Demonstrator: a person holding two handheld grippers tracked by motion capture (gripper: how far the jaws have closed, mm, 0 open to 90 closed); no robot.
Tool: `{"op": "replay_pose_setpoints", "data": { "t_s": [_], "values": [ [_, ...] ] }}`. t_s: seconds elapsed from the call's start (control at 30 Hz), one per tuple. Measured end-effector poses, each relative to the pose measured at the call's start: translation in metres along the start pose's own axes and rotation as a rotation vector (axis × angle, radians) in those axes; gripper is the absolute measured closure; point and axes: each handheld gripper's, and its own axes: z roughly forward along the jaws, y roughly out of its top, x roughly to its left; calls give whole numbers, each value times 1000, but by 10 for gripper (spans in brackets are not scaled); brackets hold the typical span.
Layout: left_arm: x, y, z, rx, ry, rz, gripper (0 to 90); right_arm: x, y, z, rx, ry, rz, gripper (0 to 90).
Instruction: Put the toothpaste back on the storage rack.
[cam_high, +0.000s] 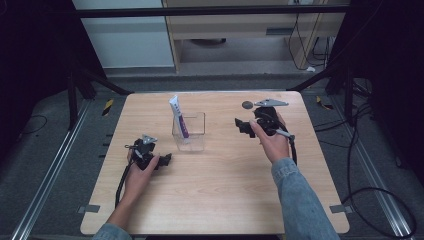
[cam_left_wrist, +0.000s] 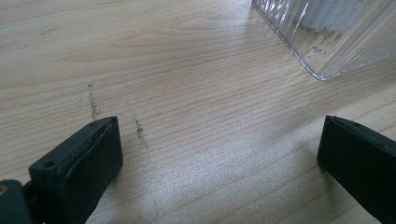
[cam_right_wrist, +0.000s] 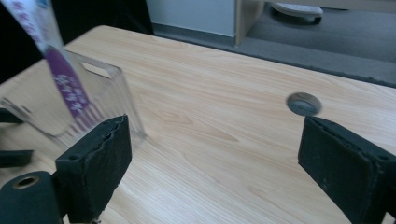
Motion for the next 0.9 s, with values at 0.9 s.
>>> {"op": "replay_pose_setpoints", "data": {
  "t_s": [0.9],
  "values": [
    [0,0,0,0,0,0,0,-43,-51,-8,137,-125,-50,129]
  ]
}}
